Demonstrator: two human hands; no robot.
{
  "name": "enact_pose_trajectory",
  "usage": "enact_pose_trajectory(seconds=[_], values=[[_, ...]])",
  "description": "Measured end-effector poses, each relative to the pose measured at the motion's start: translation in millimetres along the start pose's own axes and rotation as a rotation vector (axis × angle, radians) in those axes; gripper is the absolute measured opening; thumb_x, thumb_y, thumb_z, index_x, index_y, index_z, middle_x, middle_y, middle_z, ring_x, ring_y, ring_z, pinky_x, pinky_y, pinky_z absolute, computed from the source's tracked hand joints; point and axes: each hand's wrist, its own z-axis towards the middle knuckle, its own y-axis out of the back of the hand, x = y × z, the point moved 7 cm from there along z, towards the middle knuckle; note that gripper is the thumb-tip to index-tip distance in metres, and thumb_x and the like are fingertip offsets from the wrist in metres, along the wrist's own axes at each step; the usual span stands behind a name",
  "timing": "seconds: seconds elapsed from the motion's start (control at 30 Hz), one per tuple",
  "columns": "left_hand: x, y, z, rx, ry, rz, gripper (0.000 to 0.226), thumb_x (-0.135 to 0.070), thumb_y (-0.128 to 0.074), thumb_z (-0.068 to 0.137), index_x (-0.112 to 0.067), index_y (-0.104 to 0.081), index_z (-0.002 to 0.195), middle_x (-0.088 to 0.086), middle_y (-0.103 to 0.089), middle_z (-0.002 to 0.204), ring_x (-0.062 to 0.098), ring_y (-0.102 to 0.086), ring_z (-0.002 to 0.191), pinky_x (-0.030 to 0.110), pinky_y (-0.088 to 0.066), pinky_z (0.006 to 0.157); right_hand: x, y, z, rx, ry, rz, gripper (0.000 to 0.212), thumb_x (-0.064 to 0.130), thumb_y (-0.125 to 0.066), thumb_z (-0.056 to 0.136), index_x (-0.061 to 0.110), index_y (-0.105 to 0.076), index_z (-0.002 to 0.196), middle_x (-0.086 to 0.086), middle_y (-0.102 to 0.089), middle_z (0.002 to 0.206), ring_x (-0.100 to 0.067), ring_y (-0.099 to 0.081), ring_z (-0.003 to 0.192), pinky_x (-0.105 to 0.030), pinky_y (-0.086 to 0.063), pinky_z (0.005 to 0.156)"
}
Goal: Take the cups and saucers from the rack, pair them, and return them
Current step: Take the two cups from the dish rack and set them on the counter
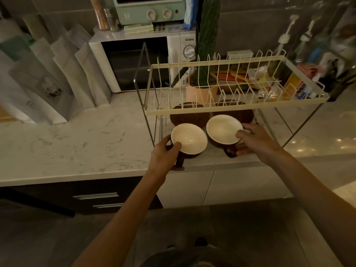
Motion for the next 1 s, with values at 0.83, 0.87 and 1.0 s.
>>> enact_pose_trajectory(seconds=[0.83,0.87,1.0], values=[[72.6,140.5,-112.1,-0.311,0.209,-0.219,0.040,-0.021,-0.059,0.090,-0.031,-0.050,0.128,0.005,-0.060,0.102,0.024,-0.065,0.088,0.028,-0.057,0.049,10.6,-150.7,-63.7,0.465,0.077,-0.171,0.048,0.007,-0.050,0.093,0.018,-0.048,0.140,-0.013,-0.069,0.092,-0.029,-0.075,0.066,-0.029,-0.057,0.048],[72.1,145.6,-114.3,-0.334,0.215,-0.234,0.042,-0.021,-0.059,0.091,-0.028,-0.049,0.131,0.007,-0.059,0.105,0.026,-0.064,0.092,0.030,-0.057,0.050,13.0,-158.6,-64.5,0.476,0.086,-0.182,0.048,0.008,-0.051,0.093,0.018,-0.047,0.140,-0.013,-0.069,0.092,-0.028,-0.075,0.066,-0.029,-0.057,0.049],[69.9,173.2,-120.6,-0.415,0.205,-0.260,0.046,-0.022,-0.057,0.092,-0.023,-0.045,0.136,0.014,-0.057,0.116,0.030,-0.063,0.098,0.033,-0.059,0.053,20.8,-191.0,-69.4,0.526,0.102,-0.213,0.050,0.009,-0.050,0.094,0.019,-0.044,0.143,-0.015,-0.070,0.093,-0.027,-0.075,0.065,-0.029,-0.057,0.049]])
